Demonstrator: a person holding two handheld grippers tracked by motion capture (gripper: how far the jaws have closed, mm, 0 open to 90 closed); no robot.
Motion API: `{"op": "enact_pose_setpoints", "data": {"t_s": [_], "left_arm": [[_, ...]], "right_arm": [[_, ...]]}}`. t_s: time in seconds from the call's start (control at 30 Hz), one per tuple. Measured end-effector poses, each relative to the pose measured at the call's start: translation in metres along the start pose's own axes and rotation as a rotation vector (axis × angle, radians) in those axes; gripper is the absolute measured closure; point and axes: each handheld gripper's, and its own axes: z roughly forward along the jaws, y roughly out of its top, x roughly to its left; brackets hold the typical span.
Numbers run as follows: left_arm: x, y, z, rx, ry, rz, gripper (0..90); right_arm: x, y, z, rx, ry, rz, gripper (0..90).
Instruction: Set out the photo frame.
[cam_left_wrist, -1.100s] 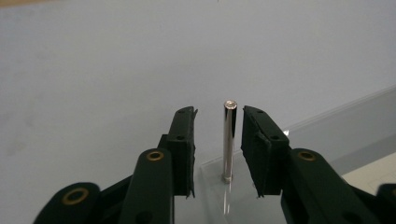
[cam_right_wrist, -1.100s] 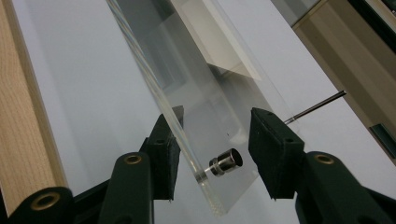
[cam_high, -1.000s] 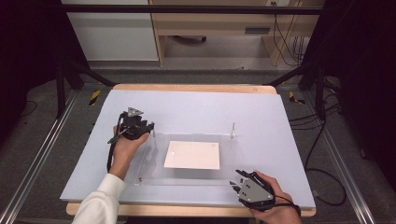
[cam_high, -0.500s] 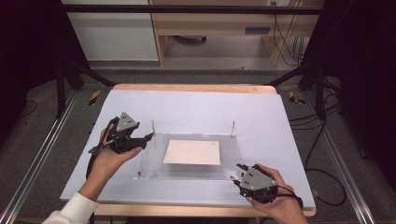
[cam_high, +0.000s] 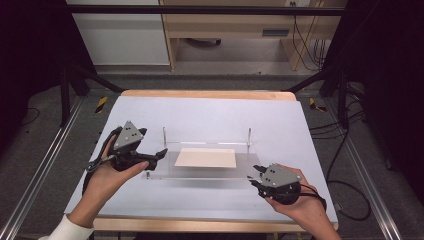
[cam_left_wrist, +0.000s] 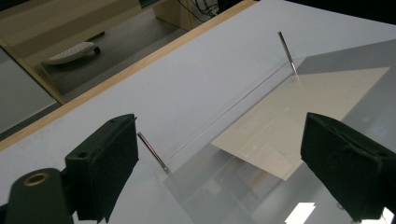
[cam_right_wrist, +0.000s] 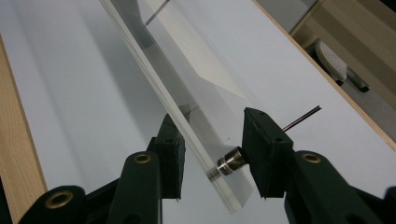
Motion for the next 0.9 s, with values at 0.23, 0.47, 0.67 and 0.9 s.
{"op": "enact_pose_setpoints", "data": {"t_s": [0.23,0.47,0.67,0.9], "left_arm": [[-0.014,0.003,-0.020,0.022,-0.016,0.057,15.0],[-0.028,0.003,-0.037,0.009,-0.006,0.143,18.5],[-0.040,-0.001,-0.040,0.024,-0.016,0.215,21.5],[-0.050,-0.007,-0.035,0.038,-0.022,0.274,26.9]], "right_arm": [[-0.005,0.003,0.000,-0.008,0.013,0.013,61.0],[-0.009,0.005,-0.001,-0.020,0.014,0.024,61.7],[-0.011,0.006,0.000,-0.028,0.017,0.034,62.0],[-0.013,0.007,0.000,-0.028,0.019,0.042,62.1]]}}
